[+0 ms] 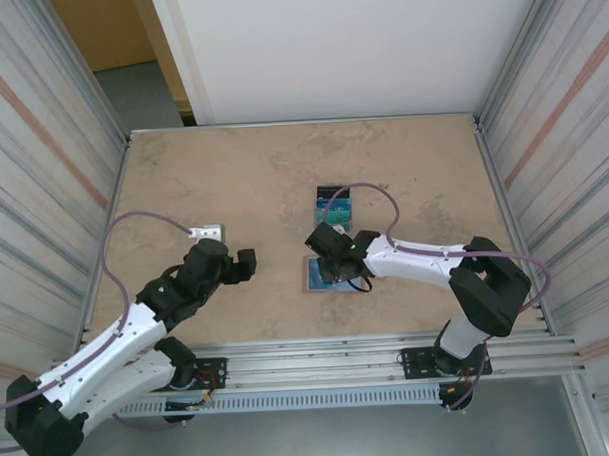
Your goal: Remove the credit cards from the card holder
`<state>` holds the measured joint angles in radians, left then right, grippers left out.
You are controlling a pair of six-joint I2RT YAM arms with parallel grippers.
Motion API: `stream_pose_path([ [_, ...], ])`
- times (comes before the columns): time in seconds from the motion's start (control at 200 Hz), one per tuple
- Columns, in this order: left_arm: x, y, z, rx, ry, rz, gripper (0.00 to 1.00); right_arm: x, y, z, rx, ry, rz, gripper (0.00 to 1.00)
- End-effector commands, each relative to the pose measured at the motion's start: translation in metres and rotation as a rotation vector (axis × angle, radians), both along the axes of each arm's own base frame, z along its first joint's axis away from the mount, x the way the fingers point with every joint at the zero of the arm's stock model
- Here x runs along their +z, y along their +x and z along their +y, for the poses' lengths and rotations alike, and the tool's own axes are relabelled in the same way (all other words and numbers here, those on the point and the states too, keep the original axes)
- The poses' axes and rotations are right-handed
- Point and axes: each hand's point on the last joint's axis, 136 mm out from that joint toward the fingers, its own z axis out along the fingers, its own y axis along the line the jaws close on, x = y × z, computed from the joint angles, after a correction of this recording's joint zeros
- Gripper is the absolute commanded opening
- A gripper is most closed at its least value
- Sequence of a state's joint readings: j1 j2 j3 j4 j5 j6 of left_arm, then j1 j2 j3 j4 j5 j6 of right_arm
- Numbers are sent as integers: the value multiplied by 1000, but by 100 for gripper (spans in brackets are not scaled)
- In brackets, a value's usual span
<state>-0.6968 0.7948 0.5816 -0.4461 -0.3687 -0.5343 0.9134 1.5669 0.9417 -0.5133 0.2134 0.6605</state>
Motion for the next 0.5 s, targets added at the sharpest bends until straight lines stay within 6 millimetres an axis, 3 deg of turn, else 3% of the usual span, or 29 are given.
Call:
stream_pose_path([
  [0.0, 16, 4, -3, -8, 16, -40, 99, 5, 0, -17, -60, -12, -11, 38],
  [0.215, 15, 4, -17, -25, 86, -40, 99, -4, -4, -36, -119, -19, -2, 40],
  [0.496, 3, 9, -54, -82, 126, -20, 99, -16, -13, -64, -186, -29, 11, 42],
])
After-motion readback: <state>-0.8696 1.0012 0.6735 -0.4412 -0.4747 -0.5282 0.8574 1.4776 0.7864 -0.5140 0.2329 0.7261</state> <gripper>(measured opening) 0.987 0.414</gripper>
